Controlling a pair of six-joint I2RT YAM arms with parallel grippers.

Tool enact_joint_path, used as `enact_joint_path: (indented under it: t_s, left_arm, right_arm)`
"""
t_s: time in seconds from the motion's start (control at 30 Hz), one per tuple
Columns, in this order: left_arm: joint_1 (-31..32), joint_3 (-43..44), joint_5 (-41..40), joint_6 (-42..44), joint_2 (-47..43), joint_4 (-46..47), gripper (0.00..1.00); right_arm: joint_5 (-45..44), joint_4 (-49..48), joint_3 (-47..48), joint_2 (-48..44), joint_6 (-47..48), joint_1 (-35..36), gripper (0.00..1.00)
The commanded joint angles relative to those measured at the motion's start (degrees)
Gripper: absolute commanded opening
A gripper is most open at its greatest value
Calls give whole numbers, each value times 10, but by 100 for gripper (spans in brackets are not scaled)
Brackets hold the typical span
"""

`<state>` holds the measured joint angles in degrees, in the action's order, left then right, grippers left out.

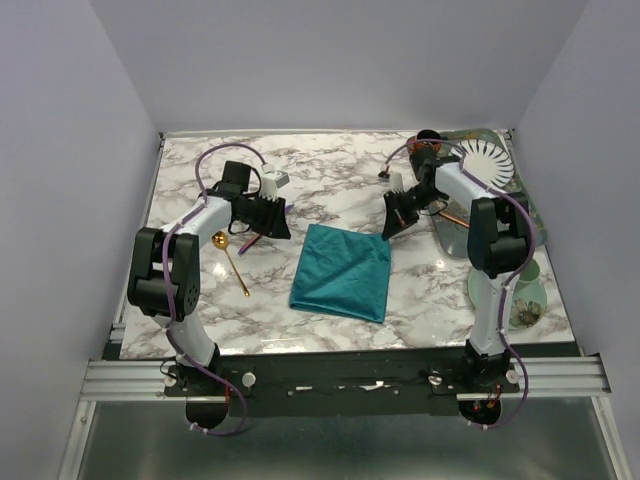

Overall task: Fold the napkin into a case and place the utensils inside
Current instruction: Pick up the lower triangle-folded napkin from the center of the board, then fold the lower triangle-folded napkin at the center of the board.

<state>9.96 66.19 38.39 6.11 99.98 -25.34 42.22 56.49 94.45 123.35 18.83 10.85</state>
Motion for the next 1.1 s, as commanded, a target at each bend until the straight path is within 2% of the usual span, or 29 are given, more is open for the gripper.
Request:
enact_joint_path:
  t_s: [0.0,0.37,0.63,1.07]
  left_arm:
    - [-14,4,-17,-42,11,31,48]
    - [-46,3,-20,-105,25,52,48]
    - [-57,-6,-20,-102,17,55,49]
    - [-65,-14,15,-65,1,61,49]
  right_arm:
    - [-59,-20,-32,-63,74,41,1]
    - [-157,-95,-128,-153,187,137,1]
    - [-201,-173,-238,-212,298,202,1]
    - [-197,-320,-432,-365,572,239,1]
